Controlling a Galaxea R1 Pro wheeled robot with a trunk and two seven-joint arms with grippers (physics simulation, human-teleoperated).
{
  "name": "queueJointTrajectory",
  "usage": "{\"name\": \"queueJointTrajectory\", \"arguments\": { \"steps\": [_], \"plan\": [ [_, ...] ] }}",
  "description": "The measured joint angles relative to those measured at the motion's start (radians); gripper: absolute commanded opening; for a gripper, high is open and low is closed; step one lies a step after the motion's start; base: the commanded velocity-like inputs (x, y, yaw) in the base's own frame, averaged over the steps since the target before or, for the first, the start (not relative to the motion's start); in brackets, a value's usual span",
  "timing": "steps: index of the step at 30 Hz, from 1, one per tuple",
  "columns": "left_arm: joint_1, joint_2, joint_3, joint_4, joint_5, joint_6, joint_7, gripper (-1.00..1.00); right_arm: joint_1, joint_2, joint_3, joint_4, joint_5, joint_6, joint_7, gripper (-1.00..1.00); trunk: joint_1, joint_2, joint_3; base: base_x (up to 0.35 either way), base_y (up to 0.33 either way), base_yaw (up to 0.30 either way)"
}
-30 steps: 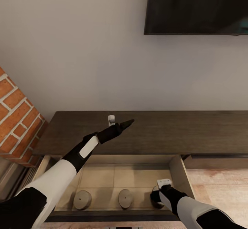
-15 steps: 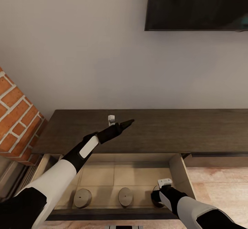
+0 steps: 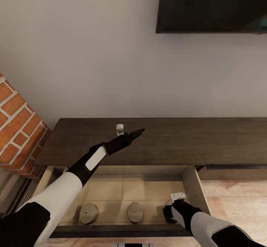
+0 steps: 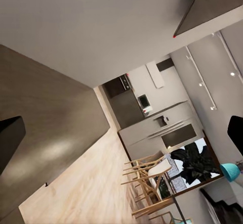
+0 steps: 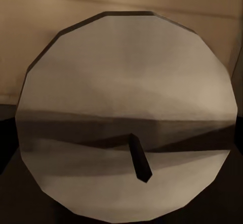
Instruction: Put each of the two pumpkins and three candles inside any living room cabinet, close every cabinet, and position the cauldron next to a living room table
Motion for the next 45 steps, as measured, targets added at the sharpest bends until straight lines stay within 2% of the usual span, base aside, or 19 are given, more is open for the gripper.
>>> {"name": "queueJointTrajectory", "arguments": {
  "steps": [14, 21, 27, 33, 45],
  "plan": [
    [0.000, 0.000, 0.000, 0.000, 0.000, 0.000, 0.000, 1.00, 0.000, 0.002, 0.006, 0.000, 0.003, -0.001, -0.023, 1.00, 0.000, 0.000, 0.000, 0.000, 0.000, 0.000],
    [0.000, 0.000, 0.000, -0.002, 0.000, 0.000, 0.000, 1.00, 0.001, 0.000, 0.003, 0.003, -0.002, 0.017, 0.046, 1.00, 0.000, 0.000, 0.000, 0.000, 0.000, 0.000],
    [0.000, 0.000, 0.000, -0.003, 0.000, 0.000, 0.000, 1.00, 0.000, 0.002, 0.004, 0.004, 0.002, 0.020, 0.044, 1.00, 0.000, 0.000, 0.000, 0.000, 0.000, 0.000],
    [0.000, 0.000, -0.001, -0.003, 0.000, 0.000, 0.000, 1.00, 0.001, 0.004, 0.003, 0.005, 0.004, 0.000, 0.000, 1.00, 0.000, 0.000, 0.000, 0.000, 0.000, 0.000],
    [0.000, -0.001, -0.001, -0.003, 0.000, 0.000, 0.000, 1.00, 0.000, 0.003, 0.006, -0.004, 0.006, -0.004, 0.006, 1.00, 0.000, 0.000, 0.000, 0.000, 0.000, 0.000]
  ]
}}
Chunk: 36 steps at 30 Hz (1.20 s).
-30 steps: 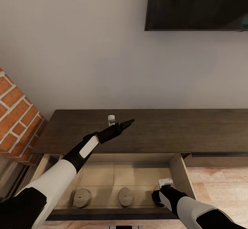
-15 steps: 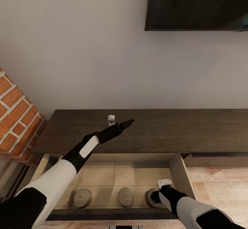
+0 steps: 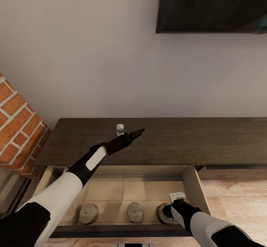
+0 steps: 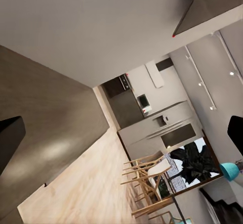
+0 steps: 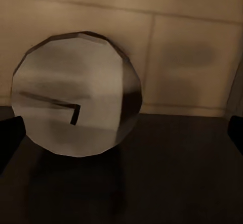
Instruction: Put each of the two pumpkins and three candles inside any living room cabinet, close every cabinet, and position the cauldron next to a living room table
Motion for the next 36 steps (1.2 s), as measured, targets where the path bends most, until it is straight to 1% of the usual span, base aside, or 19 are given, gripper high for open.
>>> {"name": "queueJointTrajectory", "arguments": {
  "steps": [6, 7, 8, 10, 11, 12, 13, 14, 15, 19, 21, 22, 23, 25, 28, 32, 36],
  "plan": [
    [0.001, 0.000, 0.001, 0.009, 0.001, 0.000, 0.000, 1.00, 0.000, -0.006, 0.001, -0.003, -0.002, 0.002, 0.015, 1.00, 0.000, 0.000, 0.000, 0.000, 0.000, 0.000],
    [0.001, 0.000, 0.001, 0.009, 0.005, 0.000, 0.001, 1.00, 0.000, -0.006, 0.001, -0.003, -0.003, 0.003, 0.019, 1.00, 0.000, 0.000, 0.000, 0.000, 0.000, 0.000],
    [0.001, 0.001, 0.001, 0.010, 0.019, 0.000, 0.001, 1.00, 0.000, -0.006, 0.001, -0.004, -0.003, 0.003, 0.023, 1.00, 0.000, 0.000, 0.000, 0.000, 0.000, 0.000],
    [0.002, 0.003, 0.001, 0.012, 0.062, 0.001, 0.002, 1.00, 0.000, -0.006, -0.001, -0.004, -0.004, 0.005, 0.026, 1.00, 0.000, 0.000, 0.000, 0.000, 0.000, 0.000],
    [0.002, 0.003, 0.001, 0.012, 0.074, 0.001, 0.002, 1.00, 0.000, -0.006, -0.002, -0.004, -0.004, 0.005, 0.026, 1.00, 0.000, 0.000, 0.000, -0.027, 0.000, 0.000],
    [0.001, 0.007, 0.001, 0.013, 0.127, 0.004, 0.003, 1.00, 0.000, -0.007, -0.005, -0.003, -0.006, 0.005, 0.027, 1.00, 0.000, 0.000, 0.000, -0.077, 0.000, 0.000],
    [0.002, 0.008, 0.000, 0.013, 0.145, 0.006, 0.003, 1.00, 0.000, -0.006, -0.005, -0.003, -0.007, 0.005, 0.027, 1.00, 0.000, 0.000, 0.000, -0.097, 0.000, 0.000],
    [0.002, 0.009, 0.000, 0.013, 0.152, 0.007, 0.002, 1.00, 0.000, -0.006, -0.006, -0.003, -0.007, 0.005, 0.027, 1.00, 0.000, 0.000, 0.000, -0.151, 0.000, 0.000],
    [0.002, 0.011, 0.000, 0.013, 0.175, 0.010, 0.001, 1.00, 0.000, -0.006, -0.006, -0.003, -0.007, 0.005, 0.027, 1.00, 0.000, 0.000, 0.000, -0.158, 0.000, 0.000],
    [0.002, 0.020, 0.000, 0.010, 0.205, 0.012, 0.000, 1.00, -0.001, -0.003, -0.002, -0.004, -0.003, 0.005, 0.027, 1.00, 0.000, 0.000, 0.000, -0.152, 0.000, 0.000],
    [0.002, 0.022, 0.000, 0.014, 0.241, 0.014, 0.004, 1.00, 0.000, -0.003, -0.006, -0.003, -0.007, 0.005, 0.028, 1.00, 0.000, 0.000, 0.000, -0.049, 0.000, 0.000],
    [0.002, 0.023, 0.000, 0.020, 0.266, 0.014, 0.006, 1.00, 0.000, -0.004, -0.006, -0.003, -0.006, 0.005, 0.028, 1.00, 0.000, 0.000, 0.000, -0.020, 0.000, 0.000],
    [0.003, 0.023, -0.001, 0.039, 0.310, 0.014, 0.009, 1.00, 0.000, -0.005, -0.006, -0.002, -0.008, 0.005, 0.028, 1.00, -0.004, 0.007, 0.003, -0.010, 0.000, 0.000],
    [0.004, 0.019, -0.002, 0.082, 0.364, 0.014, 0.011, 1.00, 0.000, -0.004, -0.007, -0.002, -0.009, 0.005, 0.028, 1.00, -0.011, 0.021, 0.009, -0.005, 0.000, 0.000],
    [0.004, 0.018, -0.002, 0.100, 0.386, 0.015, 0.010, 1.00, 0.000, 0.000, -0.007, -0.002, -0.008, 0.005, 0.027, 1.00, -0.023, 0.042, 0.019, -0.001, 0.000, 0.000],
    [0.005, 0.018, -0.002, 0.103, 0.391, 0.015, 0.008, 1.00, 0.000, 0.001, -0.006, -0.002, -0.007, 0.004, 0.028, 1.00, -0.038, 0.070, 0.031, 0.000, 0.000, 0.000],
    [0.005, 0.021, -0.002, 0.104, 0.392, 0.015, 0.006, 1.00, 0.000, 0.001, -0.005, -0.002, -0.006, 0.002, 0.029, 1.00, -0.038, 0.070, 0.031, 0.000, 0.000, 0.000]
  ]
}}
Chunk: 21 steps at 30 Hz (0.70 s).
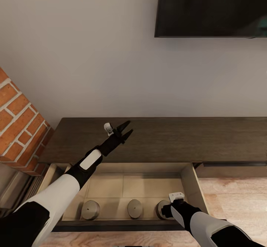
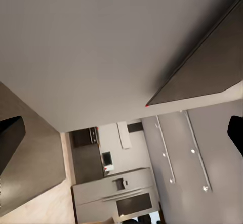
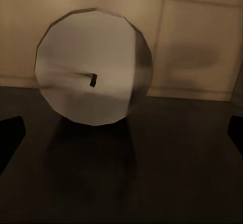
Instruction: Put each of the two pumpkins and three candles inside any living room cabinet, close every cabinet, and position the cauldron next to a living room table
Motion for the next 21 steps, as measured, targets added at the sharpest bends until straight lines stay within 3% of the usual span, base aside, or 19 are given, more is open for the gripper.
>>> {"name": "queueJointTrajectory", "arguments": {
  "steps": [8, 16, 21],
  "plan": [
    [0.000, 0.003, 0.001, 0.006, 0.005, 0.002, 0.004, 1.00, 0.000, -0.006, -0.002, -0.007, 0.000, -0.001, 0.000, 1.00, 0.000, 0.000, 0.000, 0.000, 0.000, 0.000],
    [0.000, -0.001, 0.001, 0.008, 0.005, 0.001, 0.006, 1.00, -0.004, -0.012, -0.005, -0.109, -0.003, 0.009, -0.001, 1.00, 0.000, 0.000, 0.000, 0.000, 0.000, 0.000],
    [0.000, -0.001, 0.001, 0.007, 0.005, 0.001, 0.006, 1.00, -0.005, -0.043, -0.008, -0.164, -0.005, 0.012, 0.012, 1.00, 0.000, 0.000, 0.000, 0.000, 0.000, 0.000]
  ]
}}
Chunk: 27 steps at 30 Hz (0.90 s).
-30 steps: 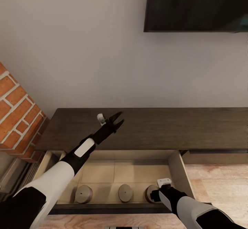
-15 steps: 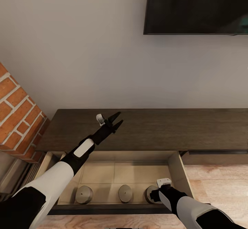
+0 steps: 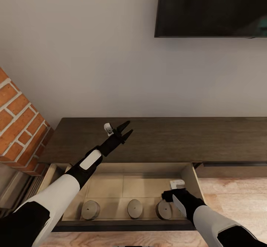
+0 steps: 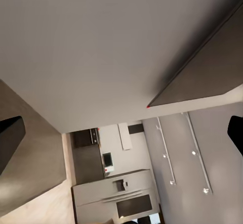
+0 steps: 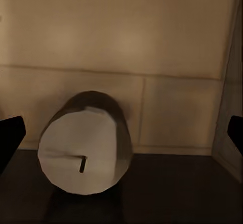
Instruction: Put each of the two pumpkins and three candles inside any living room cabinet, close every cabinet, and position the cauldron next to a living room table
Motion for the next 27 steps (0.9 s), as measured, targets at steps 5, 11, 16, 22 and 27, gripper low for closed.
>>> {"name": "queueJointTrajectory", "arguments": {
  "steps": [5, 11, 16, 22, 27],
  "plan": [
    [0.000, -0.004, 0.000, -0.003, -0.001, 0.000, 0.000, 1.00, 0.000, -0.004, 0.000, -0.011, 0.000, 0.027, 0.008, 1.00, -0.019, 0.035, 0.016, 0.000, 0.000, 0.000],
    [-0.001, -0.007, -0.001, -0.007, -0.004, 0.003, -0.001, 1.00, 0.000, -0.003, 0.000, -0.052, -0.001, 0.159, 0.011, 1.00, -0.042, 0.077, 0.034, 0.000, 0.000, 0.000],
    [-0.002, -0.014, -0.004, -0.024, -0.006, 0.036, -0.002, 1.00, 0.000, -0.010, 0.003, -0.136, -0.001, 0.279, 0.159, 1.00, -0.061, 0.112, 0.050, 0.000, 0.000, 0.000],
    [-0.002, -0.011, -0.008, -0.109, -0.009, 0.065, -0.003, 1.00, 0.000, -0.119, 0.004, -0.180, 0.002, 0.373, 0.502, 1.00, -0.084, 0.154, 0.069, 0.000, 0.000, 0.000],
    [-0.002, -0.011, -0.012, -0.132, -0.012, 0.068, -0.003, 1.00, 0.000, -0.235, 0.005, -0.193, 0.000, 0.392, 0.859, 1.00, -0.103, 0.189, 0.085, 0.000, 0.000, 0.000]
  ]
}}
